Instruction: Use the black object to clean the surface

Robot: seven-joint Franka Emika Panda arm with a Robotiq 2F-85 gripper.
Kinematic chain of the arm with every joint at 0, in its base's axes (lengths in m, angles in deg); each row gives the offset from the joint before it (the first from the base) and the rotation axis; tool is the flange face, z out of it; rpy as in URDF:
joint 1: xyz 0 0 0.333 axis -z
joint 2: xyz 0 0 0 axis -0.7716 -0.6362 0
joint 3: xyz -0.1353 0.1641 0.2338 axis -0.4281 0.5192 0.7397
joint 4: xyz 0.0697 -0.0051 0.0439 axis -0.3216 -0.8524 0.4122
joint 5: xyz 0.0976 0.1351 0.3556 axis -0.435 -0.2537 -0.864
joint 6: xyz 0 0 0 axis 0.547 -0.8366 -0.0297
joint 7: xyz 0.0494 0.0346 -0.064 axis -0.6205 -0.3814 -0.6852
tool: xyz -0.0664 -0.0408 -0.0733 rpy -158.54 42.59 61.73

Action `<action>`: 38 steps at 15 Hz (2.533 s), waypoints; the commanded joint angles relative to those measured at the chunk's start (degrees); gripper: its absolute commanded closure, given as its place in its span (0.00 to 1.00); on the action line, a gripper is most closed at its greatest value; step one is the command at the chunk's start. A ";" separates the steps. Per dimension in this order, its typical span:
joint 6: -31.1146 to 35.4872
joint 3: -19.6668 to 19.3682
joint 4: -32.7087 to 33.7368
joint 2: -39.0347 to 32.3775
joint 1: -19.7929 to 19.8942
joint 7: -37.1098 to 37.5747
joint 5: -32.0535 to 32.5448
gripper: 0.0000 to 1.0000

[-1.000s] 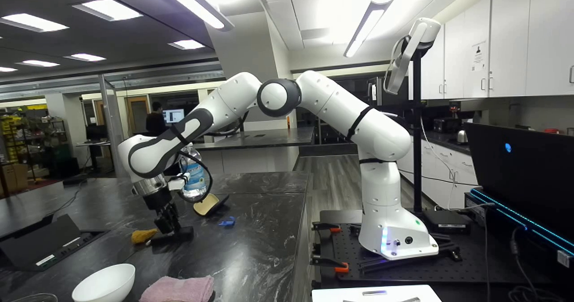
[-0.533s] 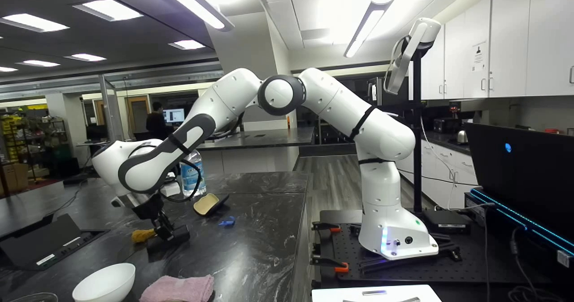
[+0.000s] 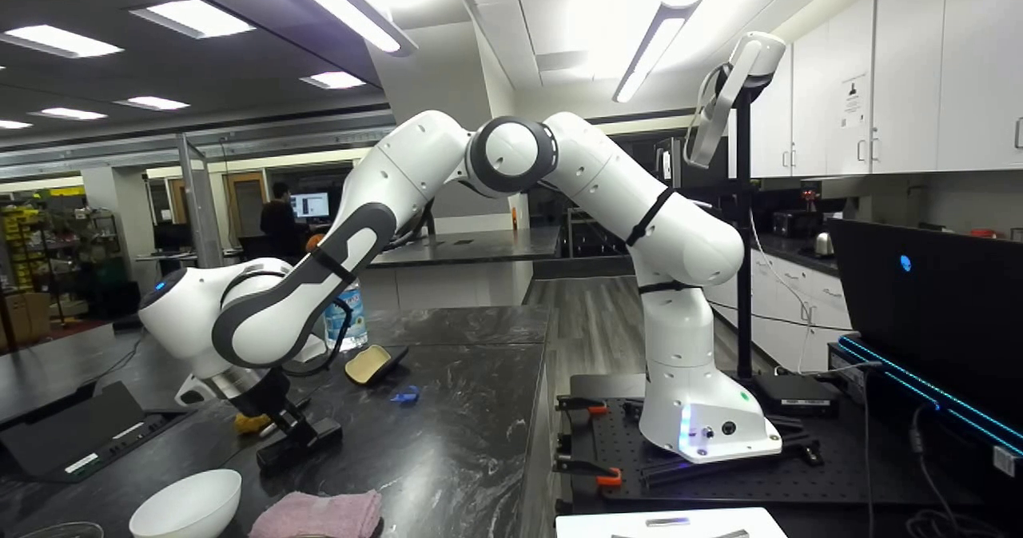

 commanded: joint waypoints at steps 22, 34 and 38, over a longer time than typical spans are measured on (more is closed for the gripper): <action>2.10 -3.11 1.32 0.79 8.02 9.70 -9.24 0.71; 2.27 -2.05 0.33 0.54 7.78 8.05 -12.77 0.71; 2.01 -0.81 -0.98 1.36 4.78 5.82 -10.08 0.71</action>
